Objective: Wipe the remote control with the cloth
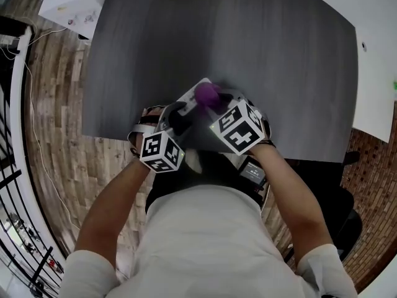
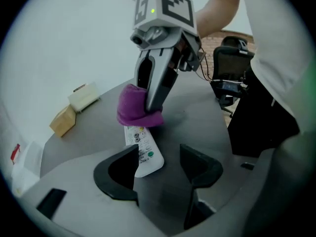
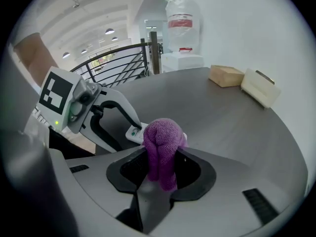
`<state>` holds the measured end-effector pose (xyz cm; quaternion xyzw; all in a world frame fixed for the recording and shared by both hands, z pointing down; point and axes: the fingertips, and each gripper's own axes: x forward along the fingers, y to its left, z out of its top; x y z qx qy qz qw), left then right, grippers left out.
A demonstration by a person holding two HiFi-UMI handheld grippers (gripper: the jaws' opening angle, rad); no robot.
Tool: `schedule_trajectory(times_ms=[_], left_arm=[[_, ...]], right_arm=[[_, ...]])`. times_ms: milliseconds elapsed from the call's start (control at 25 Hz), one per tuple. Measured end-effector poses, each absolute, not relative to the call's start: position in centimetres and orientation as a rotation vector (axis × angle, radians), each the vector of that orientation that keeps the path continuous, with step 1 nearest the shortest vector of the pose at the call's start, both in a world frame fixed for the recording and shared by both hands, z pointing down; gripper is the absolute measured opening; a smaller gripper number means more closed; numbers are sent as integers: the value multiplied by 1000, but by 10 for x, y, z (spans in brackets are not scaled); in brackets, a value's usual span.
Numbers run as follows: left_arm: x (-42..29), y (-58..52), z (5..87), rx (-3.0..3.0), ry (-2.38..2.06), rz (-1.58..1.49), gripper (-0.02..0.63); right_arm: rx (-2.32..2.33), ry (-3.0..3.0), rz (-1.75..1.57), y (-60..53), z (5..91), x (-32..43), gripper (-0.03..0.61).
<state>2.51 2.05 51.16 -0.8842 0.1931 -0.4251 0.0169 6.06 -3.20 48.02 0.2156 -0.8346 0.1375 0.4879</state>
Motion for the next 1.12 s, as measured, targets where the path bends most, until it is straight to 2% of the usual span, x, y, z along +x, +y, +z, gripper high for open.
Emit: schedule_trajectory(times_ms=[320, 520, 600, 760, 960, 1120], left_arm=[[17, 2, 508, -2919, 763, -1230, 241], [11, -9, 508, -2994, 862, -1199, 239], [10, -14, 509, -2979, 867, -1217, 206], [10, -15, 510, -2968, 849, -1191, 204], [1, -20, 503, -3222, 1032, -970, 187], [-12, -34, 495, -3432, 1197, -812, 139]], right_arm=[[821, -2108, 395, -83, 459, 75, 137], [798, -2080, 397, -87, 467, 70, 137], [792, -2094, 395, -89, 467, 63, 137], [849, -2124, 469, -97, 465, 59, 137], [977, -2130, 466, -109, 456, 71, 137], [1015, -2133, 401, -109, 456, 71, 137]])
